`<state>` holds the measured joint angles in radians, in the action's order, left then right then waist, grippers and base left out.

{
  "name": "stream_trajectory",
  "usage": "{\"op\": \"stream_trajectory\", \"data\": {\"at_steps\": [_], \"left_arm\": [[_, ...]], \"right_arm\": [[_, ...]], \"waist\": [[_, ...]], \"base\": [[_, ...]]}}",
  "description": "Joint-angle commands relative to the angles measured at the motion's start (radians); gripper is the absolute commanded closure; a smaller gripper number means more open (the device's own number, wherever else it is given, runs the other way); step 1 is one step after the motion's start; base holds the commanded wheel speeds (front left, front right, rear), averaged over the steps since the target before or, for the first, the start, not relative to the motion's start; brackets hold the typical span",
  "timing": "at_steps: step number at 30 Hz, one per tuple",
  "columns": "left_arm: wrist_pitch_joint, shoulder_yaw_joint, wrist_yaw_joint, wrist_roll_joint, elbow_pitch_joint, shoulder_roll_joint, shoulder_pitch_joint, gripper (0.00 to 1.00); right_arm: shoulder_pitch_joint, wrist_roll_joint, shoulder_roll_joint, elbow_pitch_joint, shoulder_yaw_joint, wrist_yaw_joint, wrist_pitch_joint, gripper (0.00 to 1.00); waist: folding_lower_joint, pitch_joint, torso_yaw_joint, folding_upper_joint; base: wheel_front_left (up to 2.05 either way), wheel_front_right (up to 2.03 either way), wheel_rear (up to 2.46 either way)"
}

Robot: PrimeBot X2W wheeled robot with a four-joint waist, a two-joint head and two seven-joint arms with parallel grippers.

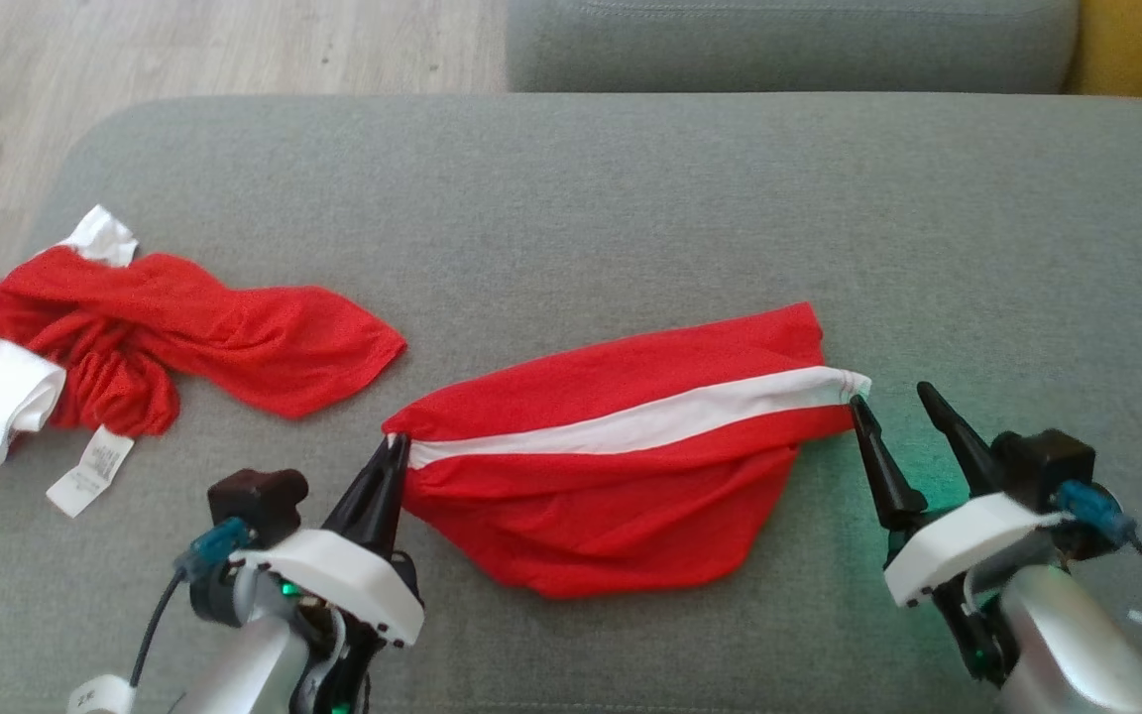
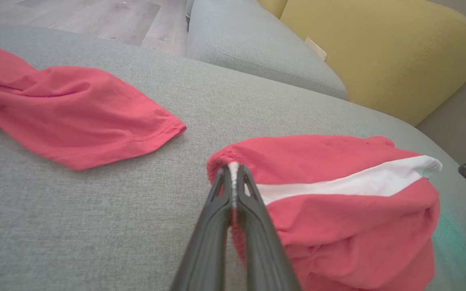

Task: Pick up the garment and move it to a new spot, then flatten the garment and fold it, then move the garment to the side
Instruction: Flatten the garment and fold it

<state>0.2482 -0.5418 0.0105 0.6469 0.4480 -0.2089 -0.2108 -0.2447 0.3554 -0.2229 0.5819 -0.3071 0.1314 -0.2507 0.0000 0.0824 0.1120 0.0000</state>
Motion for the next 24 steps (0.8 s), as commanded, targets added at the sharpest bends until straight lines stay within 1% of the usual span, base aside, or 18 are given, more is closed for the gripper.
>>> {"op": "stream_trajectory", "data": {"at_steps": [1, 5, 8, 9, 10, 11, 12, 14, 17, 21, 24], "left_arm": [[0.013, 0.044, 0.007, -0.014, -0.024, -0.005, -0.053, 1.00], [0.013, 0.057, 0.021, -0.037, -0.020, 0.010, -0.059, 1.00], [0.013, 0.064, 0.030, -0.051, -0.016, 0.017, -0.062, 1.00], [0.013, 0.066, 0.033, -0.055, -0.015, 0.018, -0.064, 1.00], [0.013, 0.068, 0.036, -0.059, -0.014, 0.020, -0.065, 1.00], [0.013, 0.070, 0.038, -0.063, -0.013, 0.022, -0.066, 1.00], [0.013, 0.072, 0.041, -0.066, -0.011, 0.024, -0.068, 1.00], [0.013, 0.078, 0.045, -0.071, -0.006, 0.025, -0.072, 1.00], [0.013, 0.091, 0.047, -0.078, -0.002, 0.024, -0.080, 1.00], [0.013, 0.094, 0.068, -0.096, -0.027, 0.019, -0.147, 1.00], [0.007, 0.095, 0.087, -0.097, -0.063, 0.019, -0.266, 1.00]], "right_arm": [[-0.048, 0.033, -0.030, 0.002, -0.045, -0.001, -0.011, 0.00], [-0.109, 0.117, -0.068, 0.073, -0.138, -0.001, -0.009, 0.00], [-0.145, 0.163, -0.081, 0.102, -0.196, -0.001, -0.010, 0.00], [-0.155, 0.177, -0.083, 0.110, -0.215, -0.001, -0.010, 0.08], [-0.165, 0.187, -0.087, 0.116, -0.236, -0.001, -0.010, 0.38], [-0.173, 0.197, -0.091, 0.118, -0.251, -0.001, -0.010, 0.76], [-0.180, 0.209, -0.094, 0.116, -0.264, -0.001, -0.010, 1.00], [-0.189, 0.231, -0.102, 0.106, -0.278, -0.001, -0.011, 1.00], [-0.200, 0.257, -0.124, 0.071, -0.268, -0.001, -0.011, 1.00], [-0.239, 0.284, -0.163, -0.006, -0.188, -0.001, -0.011, 1.00], [-0.320, 0.279, -0.203, -0.050, -0.140, -0.001, -0.011, 1.00]], "waist": [[0.0000, 0.007, 0.008, 0.0000], [0.0000, 0.020, 0.017, 0.0000], [0.0000, 0.030, 0.022, 0.0000], [0.0000, 0.033, 0.023, 0.0000], [0.0000, 0.036, 0.024, 0.0000], [0.0000, 0.040, 0.026, 0.0000], [0.0000, 0.042, 0.027, 0.0000], [0.0000, 0.045, 0.026, 0.0000], [0.0000, 0.044, 0.013, 0.0000], [0.0000, 0.051, -0.021, 0.0000], [0.0000, 0.075, -0.063, 0.0000]], "base": [[0.00, 0.00, 0.00], [0.00, 0.00, 0.00], [0.00, 0.00, 0.00], [0.00, 0.00, 0.00], [0.00, 0.00, 0.00], [0.00, 0.00, 0.00], [0.00, 0.00, 0.00], [0.00, 0.00, 0.00], [0.00, 0.00, 0.00], [0.00, 0.00, 0.00], [0.00, 0.00, 0.00]]}}
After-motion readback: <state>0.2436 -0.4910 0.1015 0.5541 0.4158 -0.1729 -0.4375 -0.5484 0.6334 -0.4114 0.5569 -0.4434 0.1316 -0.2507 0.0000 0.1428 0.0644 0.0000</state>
